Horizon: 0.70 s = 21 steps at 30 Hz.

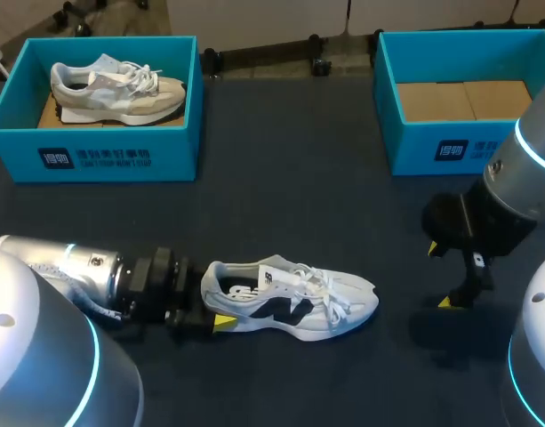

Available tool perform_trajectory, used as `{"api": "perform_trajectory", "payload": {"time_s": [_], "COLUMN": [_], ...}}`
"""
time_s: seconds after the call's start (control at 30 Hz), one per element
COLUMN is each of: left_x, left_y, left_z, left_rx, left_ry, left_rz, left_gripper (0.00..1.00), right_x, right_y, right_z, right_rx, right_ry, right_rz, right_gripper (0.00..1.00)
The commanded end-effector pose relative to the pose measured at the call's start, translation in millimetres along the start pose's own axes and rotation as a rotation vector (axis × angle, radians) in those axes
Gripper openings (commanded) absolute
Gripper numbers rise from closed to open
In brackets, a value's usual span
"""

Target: Take the shoe out of the shoebox, open the shoe tongue, remove and reinsert the insole, then place the shoe into the shoebox

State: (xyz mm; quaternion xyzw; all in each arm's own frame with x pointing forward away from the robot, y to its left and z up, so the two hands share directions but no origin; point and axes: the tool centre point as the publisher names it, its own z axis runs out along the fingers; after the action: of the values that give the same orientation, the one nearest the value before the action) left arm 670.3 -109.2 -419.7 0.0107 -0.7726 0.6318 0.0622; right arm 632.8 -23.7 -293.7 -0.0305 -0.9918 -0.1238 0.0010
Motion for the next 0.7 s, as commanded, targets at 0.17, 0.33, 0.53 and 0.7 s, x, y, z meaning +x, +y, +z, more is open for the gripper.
{"api": "perform_trajectory", "payload": {"time_s": [0.17,0.33,0.53,0.7], "left_x": [-2.9,-7.8,-9.1,-9.1], "left_y": [0.8,1.1,2.1,2.1], "left_z": [3.7,4.4,4.5,4.5], "left_rx": [-0.013,-0.018,-0.019,-0.019], "left_ry": [0.017,0.022,0.023,0.023], "left_rz": [0.012,0.011,0.007,0.007], "left_gripper": [0.0,0.0,0.0,0.0], "right_x": [1.2,1.2,1.2,1.2], "right_y": [-0.6,-0.6,-0.6,-0.6], "right_z": [0.5,0.5,0.5,0.5], "right_rx": [0.0,0.0,0.0,0.0], "right_ry": [-0.002,-0.002,-0.002,-0.002], "right_rz": [0.0,0.0,0.0,0.0], "right_gripper": [1.0,1.0,1.0,1.0]}}
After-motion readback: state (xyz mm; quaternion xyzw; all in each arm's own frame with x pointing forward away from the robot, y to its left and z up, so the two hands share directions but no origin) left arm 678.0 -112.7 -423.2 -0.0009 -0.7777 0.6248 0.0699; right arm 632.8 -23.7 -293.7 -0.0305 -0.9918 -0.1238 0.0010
